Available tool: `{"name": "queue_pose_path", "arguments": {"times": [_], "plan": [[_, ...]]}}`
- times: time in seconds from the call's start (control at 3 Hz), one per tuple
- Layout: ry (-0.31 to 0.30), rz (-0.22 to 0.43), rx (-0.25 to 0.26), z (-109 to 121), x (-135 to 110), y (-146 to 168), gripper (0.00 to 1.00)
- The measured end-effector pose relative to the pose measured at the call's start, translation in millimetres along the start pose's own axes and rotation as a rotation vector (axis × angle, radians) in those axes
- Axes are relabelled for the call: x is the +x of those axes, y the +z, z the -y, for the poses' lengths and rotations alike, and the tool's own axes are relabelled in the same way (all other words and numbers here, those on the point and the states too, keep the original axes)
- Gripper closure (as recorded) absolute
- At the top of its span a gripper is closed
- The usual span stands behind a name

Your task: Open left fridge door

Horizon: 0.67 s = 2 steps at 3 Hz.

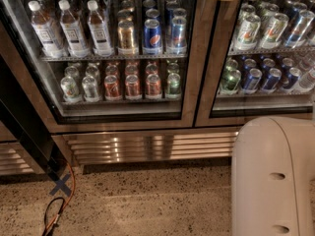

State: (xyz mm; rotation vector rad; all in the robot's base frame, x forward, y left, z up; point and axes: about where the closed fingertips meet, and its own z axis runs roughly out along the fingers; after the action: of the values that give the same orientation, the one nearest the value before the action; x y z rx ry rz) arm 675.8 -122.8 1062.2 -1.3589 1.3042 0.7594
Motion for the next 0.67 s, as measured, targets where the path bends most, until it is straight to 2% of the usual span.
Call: {"name": "queue_pose_path", "arguments": {"times": [0.67], "plan": [[0.0,0.0,0.002,0.8,2.8,-0.2,1.0]]}}
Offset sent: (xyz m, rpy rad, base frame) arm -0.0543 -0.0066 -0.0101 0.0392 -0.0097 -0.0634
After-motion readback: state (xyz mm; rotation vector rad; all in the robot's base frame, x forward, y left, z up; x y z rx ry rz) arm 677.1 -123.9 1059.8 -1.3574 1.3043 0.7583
